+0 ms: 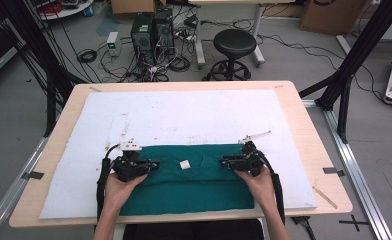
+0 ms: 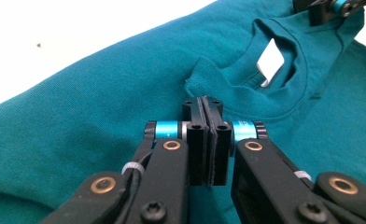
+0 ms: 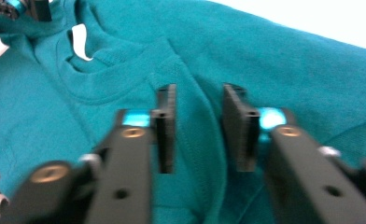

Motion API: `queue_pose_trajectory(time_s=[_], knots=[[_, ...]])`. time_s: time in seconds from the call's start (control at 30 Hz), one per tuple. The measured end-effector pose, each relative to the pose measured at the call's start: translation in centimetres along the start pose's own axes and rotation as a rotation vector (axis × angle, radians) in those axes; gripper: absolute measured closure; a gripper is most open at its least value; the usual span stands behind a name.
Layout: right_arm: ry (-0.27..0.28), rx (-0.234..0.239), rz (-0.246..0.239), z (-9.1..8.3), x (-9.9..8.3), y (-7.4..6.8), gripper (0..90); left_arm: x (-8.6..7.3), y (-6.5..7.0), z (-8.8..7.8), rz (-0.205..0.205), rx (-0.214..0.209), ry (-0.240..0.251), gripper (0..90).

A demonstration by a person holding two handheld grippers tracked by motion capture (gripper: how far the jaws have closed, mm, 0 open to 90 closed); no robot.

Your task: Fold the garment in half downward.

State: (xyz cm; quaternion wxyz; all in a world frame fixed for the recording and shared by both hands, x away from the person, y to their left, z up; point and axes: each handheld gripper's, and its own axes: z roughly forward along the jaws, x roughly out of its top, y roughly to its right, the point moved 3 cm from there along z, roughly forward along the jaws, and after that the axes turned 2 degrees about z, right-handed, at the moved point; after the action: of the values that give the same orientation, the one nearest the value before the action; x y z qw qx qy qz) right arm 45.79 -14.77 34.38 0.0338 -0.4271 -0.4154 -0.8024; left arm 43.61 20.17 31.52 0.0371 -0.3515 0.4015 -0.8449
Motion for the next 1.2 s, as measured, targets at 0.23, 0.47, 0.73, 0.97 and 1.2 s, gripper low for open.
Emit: queue_pose_trajectory(time_s=[0.23,0.47,0.73,0.97,1.2], knots=[[0.007,0.017,-0.042,-0.5,-0.3,-0.7,89.0,-0.5,0.4,-0.8,0.012,-0.021,0.015,88.2],[0.017,0.074,-0.046,-1.4,-1.9,-1.6,89.2,-1.6,1.8,-2.2,0.038,-0.057,0.035,88.2],[0.028,0.104,-0.044,-2.7,-4.2,-2.3,89.2,-2.9,3.5,-3.0,0.076,-0.084,0.019,88.1],[0.004,0.104,-0.058,-2.7,-5.6,-3.2,89.2,-4.3,4.6,-2.9,0.085,-0.104,-0.012,88.1],[0.008,0.112,-0.061,-2.1,-5.5,-3.7,75.1,-4.2,4.8,-2.6,0.071,-0.095,-0.015,77.7]])
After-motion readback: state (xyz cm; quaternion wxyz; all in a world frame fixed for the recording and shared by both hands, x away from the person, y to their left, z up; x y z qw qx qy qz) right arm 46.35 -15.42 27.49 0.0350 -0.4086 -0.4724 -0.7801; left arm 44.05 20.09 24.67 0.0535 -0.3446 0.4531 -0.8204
